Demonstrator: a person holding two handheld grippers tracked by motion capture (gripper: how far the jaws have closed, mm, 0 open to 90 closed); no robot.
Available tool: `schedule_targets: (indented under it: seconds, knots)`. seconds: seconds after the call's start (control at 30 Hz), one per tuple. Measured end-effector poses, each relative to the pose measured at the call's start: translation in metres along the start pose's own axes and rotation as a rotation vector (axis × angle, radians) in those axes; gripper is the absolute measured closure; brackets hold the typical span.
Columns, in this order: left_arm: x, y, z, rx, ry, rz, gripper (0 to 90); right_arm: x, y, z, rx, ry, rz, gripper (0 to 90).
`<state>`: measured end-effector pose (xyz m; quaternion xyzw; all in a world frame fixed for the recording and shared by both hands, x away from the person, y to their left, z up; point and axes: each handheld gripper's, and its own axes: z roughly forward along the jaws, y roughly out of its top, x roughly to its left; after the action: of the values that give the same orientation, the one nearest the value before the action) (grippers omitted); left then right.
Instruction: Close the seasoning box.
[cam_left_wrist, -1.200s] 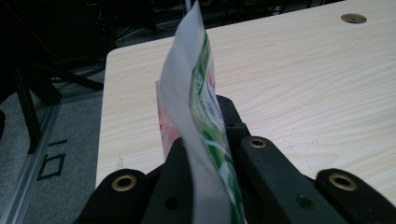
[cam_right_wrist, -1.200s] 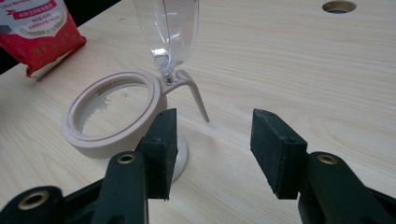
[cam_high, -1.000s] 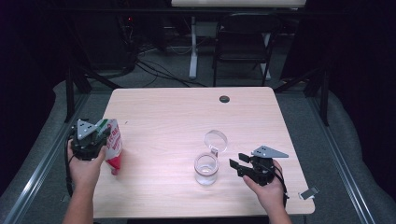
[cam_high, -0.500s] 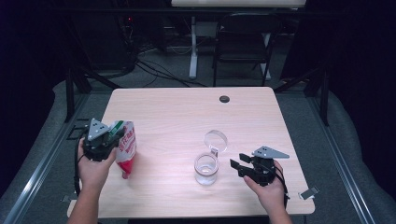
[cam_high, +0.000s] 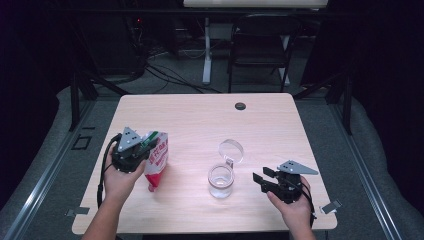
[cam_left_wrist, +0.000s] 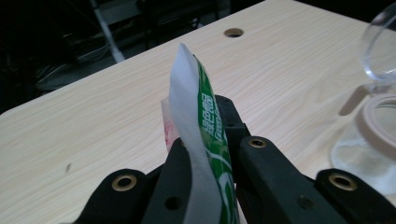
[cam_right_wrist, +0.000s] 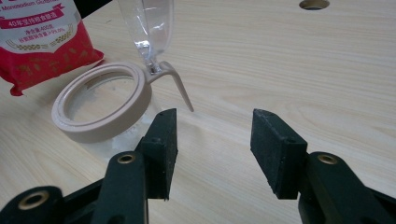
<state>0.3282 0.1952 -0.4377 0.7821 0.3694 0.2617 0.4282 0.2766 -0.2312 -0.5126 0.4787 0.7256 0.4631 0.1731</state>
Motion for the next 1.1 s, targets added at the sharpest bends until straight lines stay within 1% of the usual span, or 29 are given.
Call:
schedule_targets:
  seconds: [0.17, 0.2, 0.23, 0.3, 0.4, 0.57, 0.67, 0.8, 0.93, 1.0, 1.1]
  knots:
    - [-0.013, 0.006, 0.010, -0.003, -0.066, 0.025, 90.0, -0.002, -0.004, -0.007, -0.004, -0.017, 0.012, 51.0]
    - [-0.016, 0.007, 0.012, 0.000, -0.076, 0.035, 90.0, -0.003, -0.005, -0.009, 0.002, -0.025, 0.009, 51.0]
    - [-0.019, 0.008, 0.013, 0.000, -0.082, 0.048, 90.0, -0.003, -0.006, -0.010, -0.005, -0.027, 0.013, 51.0]
    - [-0.024, 0.010, 0.015, -0.006, -0.103, 0.055, 90.0, -0.004, -0.007, -0.014, -0.006, -0.034, 0.016, 51.0]
    - [-0.028, 0.012, 0.018, -0.006, -0.126, 0.066, 90.0, -0.006, -0.008, -0.017, -0.011, -0.041, 0.025, 51.0]
    - [-0.036, 0.012, 0.020, -0.002, -0.156, 0.084, 90.0, -0.006, -0.009, -0.018, -0.006, -0.044, 0.022, 51.0]
    - [-0.040, 0.012, 0.020, -0.005, -0.167, 0.090, 90.0, -0.005, -0.008, -0.017, -0.009, -0.043, 0.018, 51.0]
    - [-0.047, 0.011, 0.021, -0.001, -0.185, 0.111, 90.0, -0.004, -0.006, -0.016, -0.013, -0.039, 0.015, 51.0]
    - [-0.057, 0.010, 0.023, 0.003, -0.216, 0.133, 90.0, -0.003, -0.005, -0.015, -0.015, -0.033, 0.010, 51.0]
    - [-0.061, 0.009, 0.023, 0.006, -0.226, 0.153, 90.0, -0.002, -0.003, -0.015, -0.022, -0.031, 0.007, 51.3]
    - [-0.066, 0.007, 0.024, 0.017, -0.262, 0.152, 90.0, 0.002, 0.002, -0.016, -0.032, -0.019, -0.009, 53.0]
